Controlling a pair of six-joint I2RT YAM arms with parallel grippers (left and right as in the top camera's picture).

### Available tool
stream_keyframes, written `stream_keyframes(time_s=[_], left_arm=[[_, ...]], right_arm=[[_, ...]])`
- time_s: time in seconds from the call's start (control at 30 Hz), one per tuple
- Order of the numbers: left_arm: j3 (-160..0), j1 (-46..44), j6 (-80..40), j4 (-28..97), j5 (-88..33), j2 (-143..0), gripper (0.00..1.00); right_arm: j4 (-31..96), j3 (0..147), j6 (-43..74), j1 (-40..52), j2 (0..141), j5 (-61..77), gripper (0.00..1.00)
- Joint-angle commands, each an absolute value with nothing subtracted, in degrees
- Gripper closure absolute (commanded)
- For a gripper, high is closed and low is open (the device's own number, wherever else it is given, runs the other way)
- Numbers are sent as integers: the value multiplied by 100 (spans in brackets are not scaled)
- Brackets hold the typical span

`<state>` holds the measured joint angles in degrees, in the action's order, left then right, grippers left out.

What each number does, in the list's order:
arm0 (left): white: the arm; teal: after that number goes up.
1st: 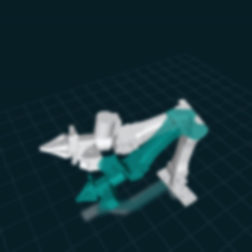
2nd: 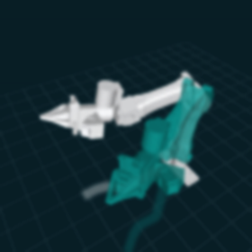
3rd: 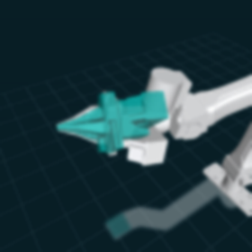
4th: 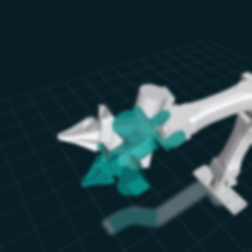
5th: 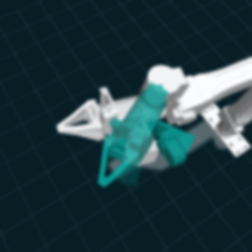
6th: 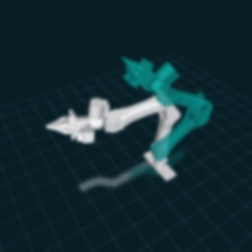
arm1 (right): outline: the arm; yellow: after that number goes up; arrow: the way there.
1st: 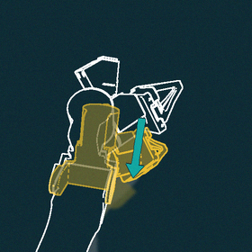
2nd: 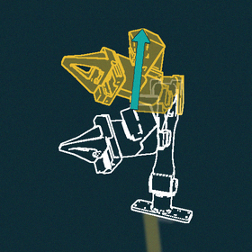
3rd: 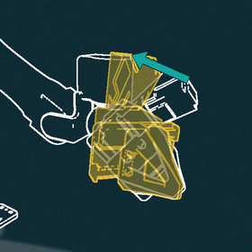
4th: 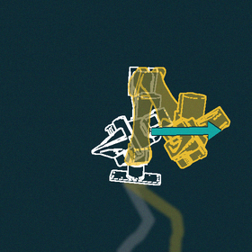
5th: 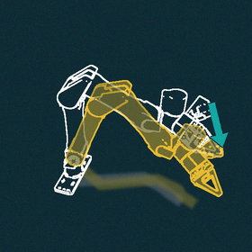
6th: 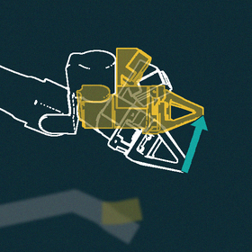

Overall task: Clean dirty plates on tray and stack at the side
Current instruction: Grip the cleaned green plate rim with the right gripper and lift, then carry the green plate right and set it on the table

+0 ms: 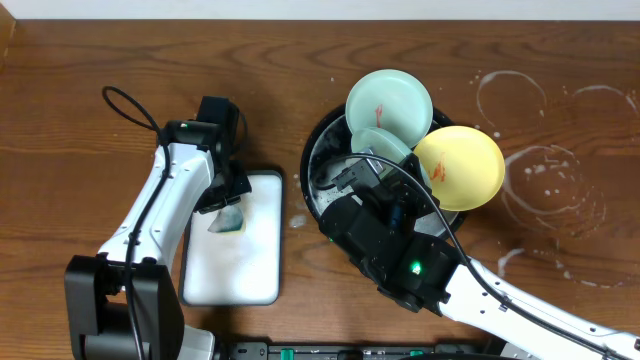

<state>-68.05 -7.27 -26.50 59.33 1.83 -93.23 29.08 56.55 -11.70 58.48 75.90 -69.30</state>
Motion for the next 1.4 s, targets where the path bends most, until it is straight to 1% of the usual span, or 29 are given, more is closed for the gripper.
stream_keyframes(time_s=[0.0, 0.9, 1.0, 1.1, 1.2, 1.27, 1.37], left_arm=[[-6796, -703, -2550, 5944, 209, -9323, 92], [-6796, -703, -2552, 5946, 207, -9323, 92], [-6796, -703, -2552, 5946, 207, -9323, 91], [-6796, -703, -2552, 5946, 207, -9323, 92], [-6796, -703, -2552, 5948, 207, -9323, 92], [-6796, -703, -2550, 5948, 207, -9323, 92], [-6796, -703, -2550, 5948, 207, -9323, 92]], right_arm=[[2893, 5739, -1194, 5902, 7489, -7179, 99], [2891, 5739, -1181, 5896, 7489, -7172, 99], [2893, 5739, -993, 5887, 7489, -7129, 99], [2941, 5736, -550, 5747, 7489, -6394, 99], [3072, 5736, 148, 5312, 7491, -5225, 99], [3072, 5765, 596, 4823, 7474, -4254, 99], [3214, 6031, 941, 4088, 7371, -2954, 99]])
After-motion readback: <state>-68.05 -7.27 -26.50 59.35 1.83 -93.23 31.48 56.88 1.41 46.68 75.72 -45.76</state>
